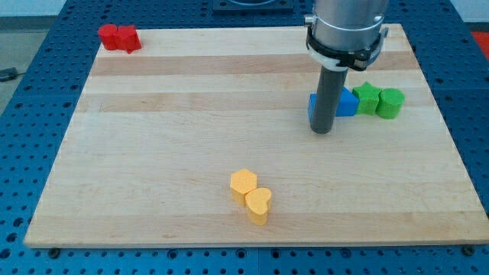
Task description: Adjust the green star to the bottom side
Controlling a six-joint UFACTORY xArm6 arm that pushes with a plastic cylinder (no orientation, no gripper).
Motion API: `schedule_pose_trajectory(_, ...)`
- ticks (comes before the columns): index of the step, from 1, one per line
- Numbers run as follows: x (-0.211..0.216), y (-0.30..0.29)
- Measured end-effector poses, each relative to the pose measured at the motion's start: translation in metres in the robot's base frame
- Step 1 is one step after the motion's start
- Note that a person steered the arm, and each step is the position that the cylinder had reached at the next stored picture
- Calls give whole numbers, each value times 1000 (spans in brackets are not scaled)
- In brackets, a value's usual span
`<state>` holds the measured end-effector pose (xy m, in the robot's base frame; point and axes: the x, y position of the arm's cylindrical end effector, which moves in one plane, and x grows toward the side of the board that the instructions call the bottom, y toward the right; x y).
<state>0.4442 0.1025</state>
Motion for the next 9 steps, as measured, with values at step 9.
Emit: schedule_pose_trajectory(9,-135,67)
